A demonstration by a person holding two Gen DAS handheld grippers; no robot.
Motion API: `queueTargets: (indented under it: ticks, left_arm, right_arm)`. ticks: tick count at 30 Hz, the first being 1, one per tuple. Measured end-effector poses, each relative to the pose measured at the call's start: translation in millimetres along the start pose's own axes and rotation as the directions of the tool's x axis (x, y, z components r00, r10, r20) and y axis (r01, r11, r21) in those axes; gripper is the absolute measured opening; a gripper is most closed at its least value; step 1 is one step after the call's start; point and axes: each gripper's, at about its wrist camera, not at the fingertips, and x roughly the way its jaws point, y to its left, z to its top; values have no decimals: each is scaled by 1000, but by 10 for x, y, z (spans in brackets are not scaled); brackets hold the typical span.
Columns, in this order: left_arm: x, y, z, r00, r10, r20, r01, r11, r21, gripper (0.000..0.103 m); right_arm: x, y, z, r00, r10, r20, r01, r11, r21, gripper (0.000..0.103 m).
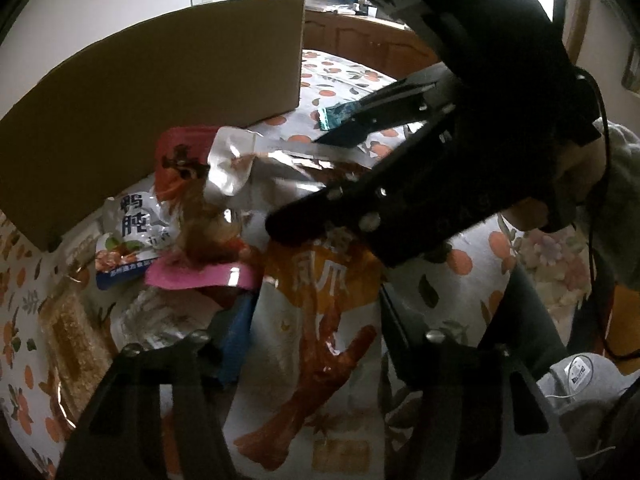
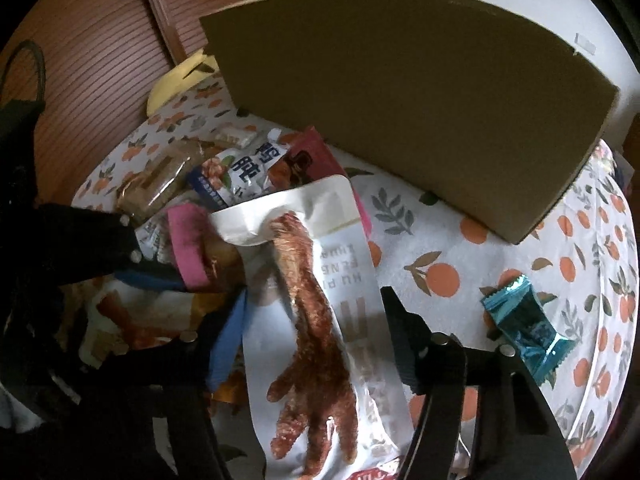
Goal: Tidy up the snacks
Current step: 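Grasp white chicken-feet pouch with right tool while left tool grasps orange chicken-feet pouch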
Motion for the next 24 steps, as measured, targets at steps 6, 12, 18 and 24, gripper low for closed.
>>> queueTargets:
  ticks: [6,12,18,24]
  left_arm:
    - [-130,59,-9,999,12,33,-11,999,-34,50]
    - [-274,177,-51,997,0,71,5,997,-73,50]
    - [-413,206,-124,994,14,107,-6,997,-78,50]
    - [-582,307,-181,986,24,164,-5,993,-116,50]
  right_arm:
    - [-124,-115,-83,999,13,38,-16,997,72,62]
    - [-332,-176,-116,993,34,116,-49,990,131,61]
    - [-467,-162,-90,985,13,172,-38,989,144,60]
    - [-635,-158,-93,968,13,250,-53,986,156,60]
